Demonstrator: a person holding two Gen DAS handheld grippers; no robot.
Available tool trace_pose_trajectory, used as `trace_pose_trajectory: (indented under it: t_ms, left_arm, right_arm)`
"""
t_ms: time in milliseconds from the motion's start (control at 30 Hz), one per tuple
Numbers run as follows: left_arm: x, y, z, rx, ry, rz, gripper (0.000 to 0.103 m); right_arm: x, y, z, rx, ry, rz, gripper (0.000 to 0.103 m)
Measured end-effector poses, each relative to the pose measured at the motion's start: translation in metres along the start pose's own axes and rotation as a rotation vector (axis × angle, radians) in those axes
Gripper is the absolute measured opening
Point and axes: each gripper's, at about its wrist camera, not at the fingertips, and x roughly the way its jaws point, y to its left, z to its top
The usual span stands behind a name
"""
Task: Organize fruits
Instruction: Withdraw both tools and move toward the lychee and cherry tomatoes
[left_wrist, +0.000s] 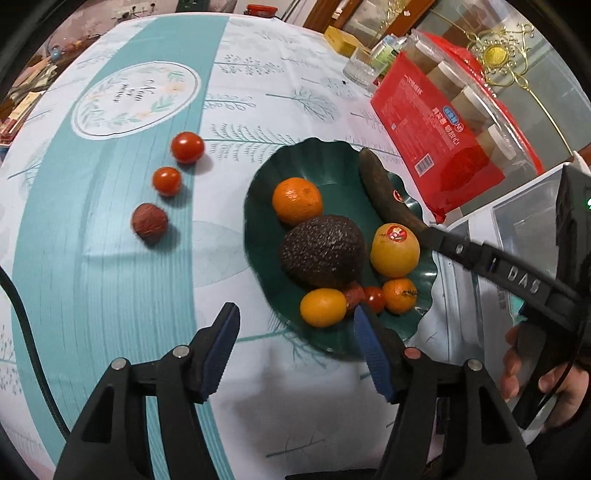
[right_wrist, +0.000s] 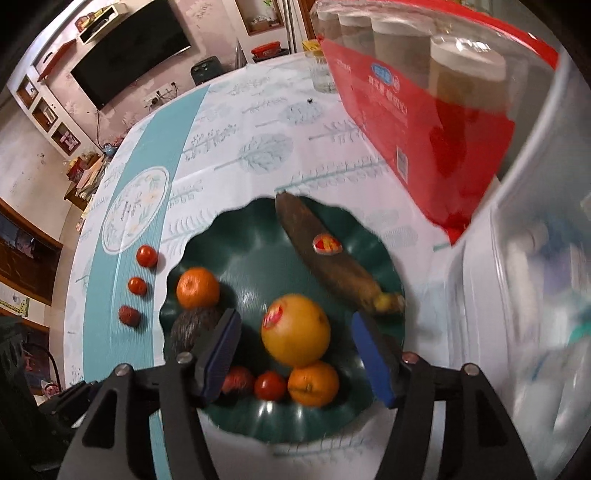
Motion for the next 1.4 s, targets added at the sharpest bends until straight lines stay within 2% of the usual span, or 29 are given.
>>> trace_pose_trajectory:
  t_ms: [400, 767, 867, 1000, 1200, 1400]
  left_arm:
    - [-0.049, 0.048, -0.051, -0.018, -0.018, 0.065, 0.066]
    - [-0.093, 0.126, -0.083, 0.011, 0.017, 0.103, 0.067]
    - [-0.102, 0.144, -0.087, 0.026, 0.031, 0.118, 0.071]
    - [-0.117, 0.166, -0.082, 0.045, 0.039, 0.141, 0.076]
    - [-0.132, 0.181, -0.06, 0.101, 0.062, 0.156, 0.077]
    - [-0.142, 0.183, -0.024, 0.126, 0.084, 0.118, 0.078]
  right_arm:
    - [-0.014, 0.033, -0.062, 0.017, 0.06, -0.027, 0.064]
    - [-0.017, 0.096, -0.124, 0.096, 0.052, 0.006, 0.064]
    - [-0.016, 0.116, -0.137, 0.113, 0.052, 0.01, 0.064]
    - [-0.014, 0.139, -0.151, 0.139, 0.042, 0.008, 0.064]
    - [-0.01, 0.163, -0.163, 0.174, 0.029, 0.009, 0.064]
    - [-0.005, 0.178, -0.163, 0.186, 0.021, -0.002, 0.064]
